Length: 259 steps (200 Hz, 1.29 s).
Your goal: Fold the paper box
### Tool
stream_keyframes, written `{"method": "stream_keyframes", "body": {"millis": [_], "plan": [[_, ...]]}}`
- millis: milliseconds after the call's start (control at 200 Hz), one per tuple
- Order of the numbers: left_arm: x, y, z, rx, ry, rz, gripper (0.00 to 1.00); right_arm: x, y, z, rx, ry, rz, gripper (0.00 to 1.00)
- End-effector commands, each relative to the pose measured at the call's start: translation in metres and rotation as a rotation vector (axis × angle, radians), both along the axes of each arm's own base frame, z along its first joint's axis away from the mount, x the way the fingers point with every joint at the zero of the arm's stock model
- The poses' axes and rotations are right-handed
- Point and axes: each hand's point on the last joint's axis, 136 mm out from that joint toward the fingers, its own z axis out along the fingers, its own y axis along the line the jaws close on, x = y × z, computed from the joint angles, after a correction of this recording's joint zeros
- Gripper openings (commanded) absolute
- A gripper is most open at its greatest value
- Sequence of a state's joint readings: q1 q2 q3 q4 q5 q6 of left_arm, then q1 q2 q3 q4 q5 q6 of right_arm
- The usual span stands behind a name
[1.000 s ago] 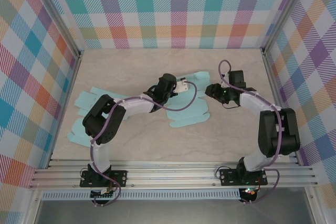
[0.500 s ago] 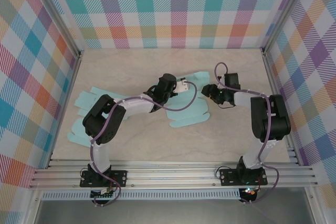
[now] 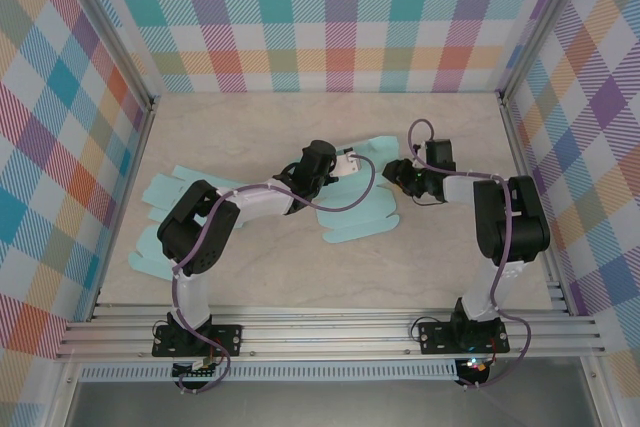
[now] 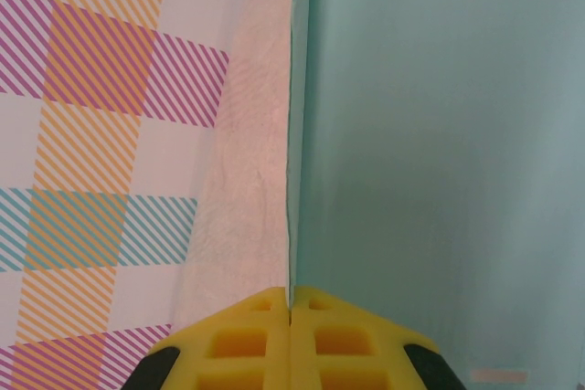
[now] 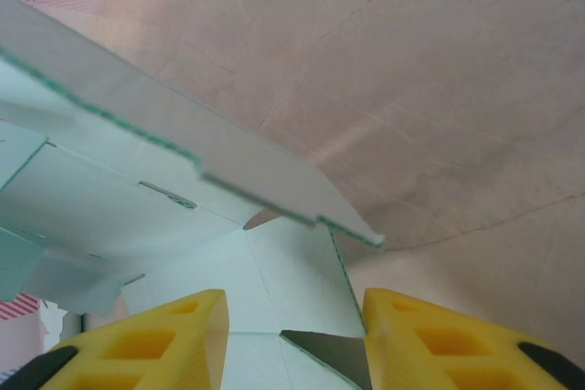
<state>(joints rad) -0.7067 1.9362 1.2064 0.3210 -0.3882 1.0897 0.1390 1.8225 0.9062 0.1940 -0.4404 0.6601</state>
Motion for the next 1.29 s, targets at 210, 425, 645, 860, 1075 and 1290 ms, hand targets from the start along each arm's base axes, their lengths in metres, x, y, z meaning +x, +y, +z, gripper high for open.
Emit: {"method": "stream_keyframes", "body": {"millis": [210, 425, 645, 860, 1075, 1290], "plan": [[0.000, -0.008, 0.014, -0.032, -0.031, 0.006, 0.00, 0.001, 0.018, 0.036, 0.090, -0.118, 0.029, 0.28], [0.002, -0.010, 0.014, -0.042, -0.025, 0.014, 0.00, 0.002, 0.028, 0.046, 0.074, -0.142, 0.038, 0.27], [0.002, -0.013, 0.013, -0.050, -0.020, 0.010, 0.00, 0.008, 0.045, 0.039, 0.079, -0.123, 0.062, 0.26], [0.001, -0.020, 0.014, -0.049, -0.038, -0.001, 0.00, 0.014, 0.067, 0.024, 0.070, -0.087, 0.099, 0.22], [0.002, -0.017, 0.014, -0.012, -0.092, -0.006, 0.00, 0.006, 0.050, 0.029, 0.019, -0.083, 0.091, 0.25], [0.000, -0.015, 0.019, 0.016, -0.216, -0.044, 0.00, -0.014, 0.013, 0.052, 0.004, -0.101, 0.120, 0.37]]}}
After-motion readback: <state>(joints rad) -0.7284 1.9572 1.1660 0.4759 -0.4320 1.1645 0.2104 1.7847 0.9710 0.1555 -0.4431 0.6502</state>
